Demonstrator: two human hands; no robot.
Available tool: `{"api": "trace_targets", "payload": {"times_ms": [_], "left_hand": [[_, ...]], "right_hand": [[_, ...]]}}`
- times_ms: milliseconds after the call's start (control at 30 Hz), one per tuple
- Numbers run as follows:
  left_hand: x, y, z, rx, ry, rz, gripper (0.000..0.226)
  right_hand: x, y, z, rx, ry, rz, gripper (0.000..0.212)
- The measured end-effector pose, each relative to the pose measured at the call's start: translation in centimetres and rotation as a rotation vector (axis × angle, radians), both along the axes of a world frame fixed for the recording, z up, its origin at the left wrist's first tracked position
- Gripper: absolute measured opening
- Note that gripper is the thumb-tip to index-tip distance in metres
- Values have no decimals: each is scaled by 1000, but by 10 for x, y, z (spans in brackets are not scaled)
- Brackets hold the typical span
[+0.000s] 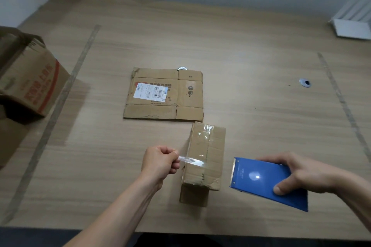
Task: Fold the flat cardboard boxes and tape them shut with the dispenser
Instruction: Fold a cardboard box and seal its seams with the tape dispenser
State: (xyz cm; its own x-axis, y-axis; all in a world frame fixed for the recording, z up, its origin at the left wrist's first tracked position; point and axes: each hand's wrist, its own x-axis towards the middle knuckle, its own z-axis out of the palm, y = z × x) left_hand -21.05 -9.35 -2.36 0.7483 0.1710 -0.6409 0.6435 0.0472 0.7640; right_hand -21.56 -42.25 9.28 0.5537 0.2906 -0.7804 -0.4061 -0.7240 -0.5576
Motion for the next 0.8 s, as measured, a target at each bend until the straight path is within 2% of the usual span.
{"api": "trace_targets", "payload": {"times_ms": [233, 500, 633, 800], "left_hand": [[-6, -2, -14, 33, 35, -19, 16], [-14, -23, -34, 82, 110, -60, 17], [-14, -25, -32, 239, 67, -127, 22], [-14, -21, -24, 489, -2, -312, 30]], "right_hand": [[3, 6, -2, -113, 16, 17, 63], [14, 40, -25, -256, 2, 92, 52], [14, 49, -20, -314, -22, 146, 51], [11, 51, -20, -326, -40, 155, 51]]}}
